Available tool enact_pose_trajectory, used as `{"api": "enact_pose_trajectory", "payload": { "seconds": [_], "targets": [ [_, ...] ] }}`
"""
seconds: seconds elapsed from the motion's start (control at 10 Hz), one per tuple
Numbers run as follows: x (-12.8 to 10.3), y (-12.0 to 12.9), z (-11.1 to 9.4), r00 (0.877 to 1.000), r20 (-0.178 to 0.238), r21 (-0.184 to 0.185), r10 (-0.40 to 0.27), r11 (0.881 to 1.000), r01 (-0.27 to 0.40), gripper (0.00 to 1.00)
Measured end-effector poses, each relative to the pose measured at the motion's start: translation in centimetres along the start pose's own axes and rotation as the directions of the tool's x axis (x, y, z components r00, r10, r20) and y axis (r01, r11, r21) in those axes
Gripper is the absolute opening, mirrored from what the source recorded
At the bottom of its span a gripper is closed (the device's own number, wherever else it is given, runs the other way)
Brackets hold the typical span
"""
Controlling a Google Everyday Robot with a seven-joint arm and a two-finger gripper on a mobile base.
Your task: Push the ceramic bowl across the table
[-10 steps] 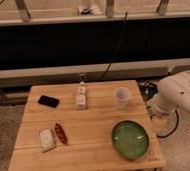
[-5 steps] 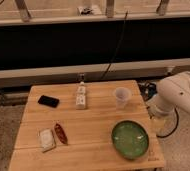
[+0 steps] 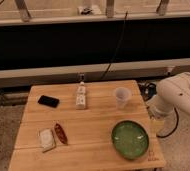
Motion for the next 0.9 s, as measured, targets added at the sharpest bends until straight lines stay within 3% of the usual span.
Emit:
{"api": "enact_pose_trajectory", "payload": {
  "seconds": [0.9],
  "targets": [
    [-0.29, -0.34, 0.08, 1.0, 0.009, 0.015, 0.016, 1.0, -0.016, 0.8]
  ]
}}
